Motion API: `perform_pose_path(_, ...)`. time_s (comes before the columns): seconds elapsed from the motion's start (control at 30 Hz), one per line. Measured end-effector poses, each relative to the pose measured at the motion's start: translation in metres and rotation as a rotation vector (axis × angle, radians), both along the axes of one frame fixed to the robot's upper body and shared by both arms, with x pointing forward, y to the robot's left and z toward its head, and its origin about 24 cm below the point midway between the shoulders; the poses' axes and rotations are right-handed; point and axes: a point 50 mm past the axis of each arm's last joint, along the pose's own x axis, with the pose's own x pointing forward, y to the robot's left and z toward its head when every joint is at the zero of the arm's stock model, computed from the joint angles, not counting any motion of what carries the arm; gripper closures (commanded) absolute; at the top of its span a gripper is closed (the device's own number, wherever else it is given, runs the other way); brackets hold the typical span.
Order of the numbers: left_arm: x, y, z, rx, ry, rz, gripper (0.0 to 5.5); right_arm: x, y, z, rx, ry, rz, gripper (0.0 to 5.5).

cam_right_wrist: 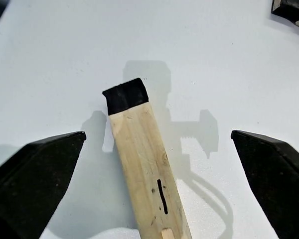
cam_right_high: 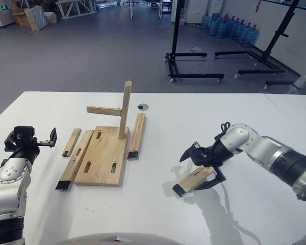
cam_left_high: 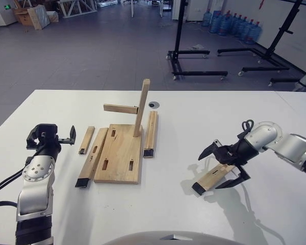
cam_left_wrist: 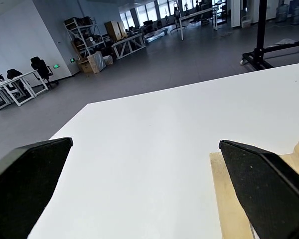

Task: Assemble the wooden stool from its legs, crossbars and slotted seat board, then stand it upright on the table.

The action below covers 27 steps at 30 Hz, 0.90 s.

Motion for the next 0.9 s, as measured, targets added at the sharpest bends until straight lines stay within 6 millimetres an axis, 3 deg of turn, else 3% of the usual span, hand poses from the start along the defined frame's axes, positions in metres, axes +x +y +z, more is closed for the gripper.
perform_pose_path(0.23,0.004,-0.002,0.004,0.004,-0.006,-0.019,0.10,0.016,-0.011,0.000,-0.145,-0.086,0.136,0.12)
perform_pose_path(0.3,0.007,-0.006,0.004,-0.003,-0.001,-0.037,0.10,0.013,-0.013,-0.002,-0.164,-0.073,0.171,0.12)
perform_pose_path(0.47,0.015,-0.015,0.009,-0.016,-0.003,-0.083,0.10,-0.008,-0.021,-0.028,-0.201,0.011,0.192,0.12)
perform_pose_path(0.6,0.019,-0.017,0.013,-0.019,-0.015,-0.089,0.10,-0.004,-0.017,-0.031,-0.187,-0.044,0.174,0.12)
perform_pose_path(0.73,0.020,-0.017,0.012,-0.022,-0.010,-0.088,0.10,0.003,-0.007,-0.031,-0.158,-0.082,0.164,0.81)
perform_pose_path(0.9,0.020,-0.017,0.012,-0.024,-0.004,-0.090,0.10,0.001,-0.008,-0.032,-0.185,-0.068,0.193,1.78)
